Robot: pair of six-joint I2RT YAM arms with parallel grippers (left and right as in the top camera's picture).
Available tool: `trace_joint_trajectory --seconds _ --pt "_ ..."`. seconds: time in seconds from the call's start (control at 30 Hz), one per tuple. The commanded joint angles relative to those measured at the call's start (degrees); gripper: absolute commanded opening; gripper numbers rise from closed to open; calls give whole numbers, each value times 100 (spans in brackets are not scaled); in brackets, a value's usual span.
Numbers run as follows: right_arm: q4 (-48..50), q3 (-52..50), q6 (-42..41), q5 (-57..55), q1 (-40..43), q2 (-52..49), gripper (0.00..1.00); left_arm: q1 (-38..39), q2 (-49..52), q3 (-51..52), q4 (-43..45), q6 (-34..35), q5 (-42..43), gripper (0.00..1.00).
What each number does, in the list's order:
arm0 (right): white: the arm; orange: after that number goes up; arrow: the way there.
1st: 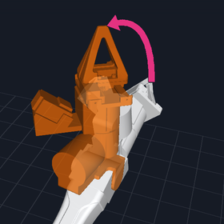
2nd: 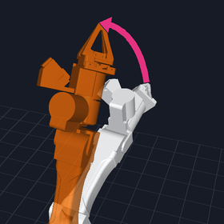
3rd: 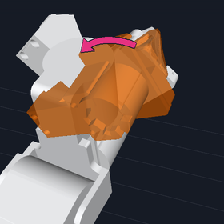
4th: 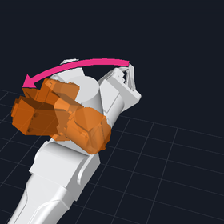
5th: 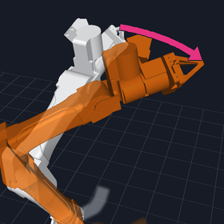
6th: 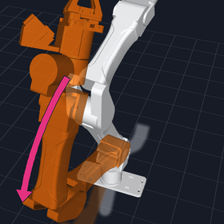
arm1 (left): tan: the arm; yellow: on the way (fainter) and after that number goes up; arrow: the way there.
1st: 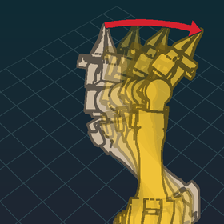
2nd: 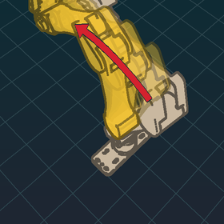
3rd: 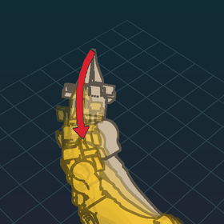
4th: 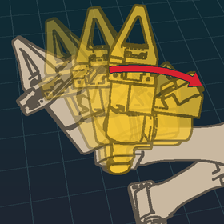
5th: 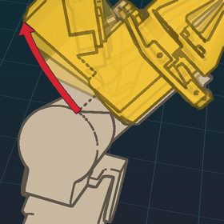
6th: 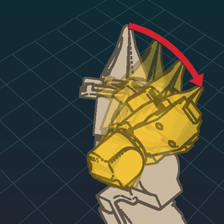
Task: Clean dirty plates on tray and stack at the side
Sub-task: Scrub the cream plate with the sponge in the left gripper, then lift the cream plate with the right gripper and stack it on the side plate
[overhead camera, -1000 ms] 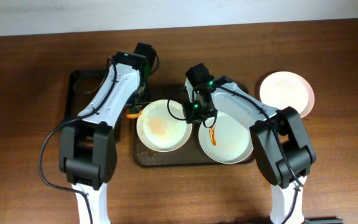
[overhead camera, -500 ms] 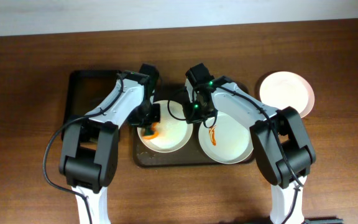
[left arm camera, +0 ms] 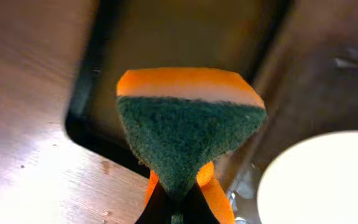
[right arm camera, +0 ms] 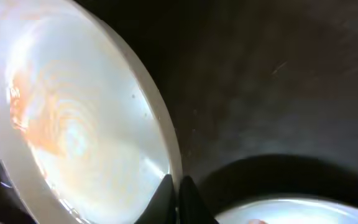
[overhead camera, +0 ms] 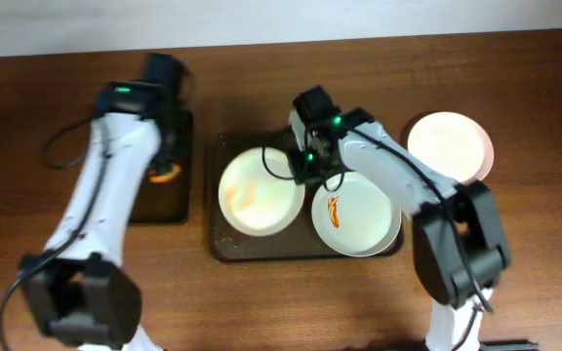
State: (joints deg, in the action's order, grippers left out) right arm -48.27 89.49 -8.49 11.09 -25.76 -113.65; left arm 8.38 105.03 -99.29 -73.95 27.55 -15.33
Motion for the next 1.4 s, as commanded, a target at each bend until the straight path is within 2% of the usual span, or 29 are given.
trace_joint_trajectory --seconds 0.0,0.07,0.2,0.33,0.43,0.5,0.63,0.73,0.8,0.83,0.87,0.93,0.97,1.0,1.07,1.13,1.27,1.37 --pt "-157 540 278 -1445 -437 817 4 -619 0 197 326 -643 933 0" --pt "-225 584 278 -2667 -894 1062 4 -942 0 424 581 -909 1554 0" --pt "-184 584 323 -5370 -1845 1134 4 -1231 0 675 741 -922 1821 0" --pt "173 584 1038 -7477 -2570 1134 4 -1228 0 732 748 -922 1847 0" --pt "435 584 1744 -8336 -2806 1134 4 -1228 0 732 745 -925 1904 0" --pt "498 584 1816 -8743 -2896 1134 4 -1228 0 732 748 -925 1904 0" --pt "503 584 1810 -8695 -2898 1134 4 -1228 0 732 748 -922 1906 0" --pt "463 577 1355 -8299 -2857 1134 4 -1228 0 732 750 -925 1904 0" --pt "323 577 328 -7241 -2601 1134 4 -1228 0 732 750 -925 1904 0" --pt "219 577 -66 -6384 -2382 1134 4 -1228 0 732 750 -922 1904 0" --pt "26 579 -468 -5066 -1893 1134 4 -1228 0 734 750 -922 1904 0" --pt "-197 579 -861 -3213 -1051 1134 4 -1228 0 732 750 -922 1904 0" --pt "-249 575 -844 -1241 -273 1123 4 -1228 0 732 752 -925 1904 0" --pt "-260 551 -616 127 232 1102 4 -1228 0 732 752 -925 1904 0" --pt "-372 431 181 2188 1333 1069 4 -1228 0 734 752 -922 1904 0" --pt "-651 308 459 2240 2153 1038 4 -1228 0 734 748 -922 1904 0" --pt "-603 -153 505 1307 3718 1001 4 -1228 0 737 750 -922 1904 0" --pt "-308 -501 -385 562 4494 997 4 -1228 0 737 752 -922 1899 0"
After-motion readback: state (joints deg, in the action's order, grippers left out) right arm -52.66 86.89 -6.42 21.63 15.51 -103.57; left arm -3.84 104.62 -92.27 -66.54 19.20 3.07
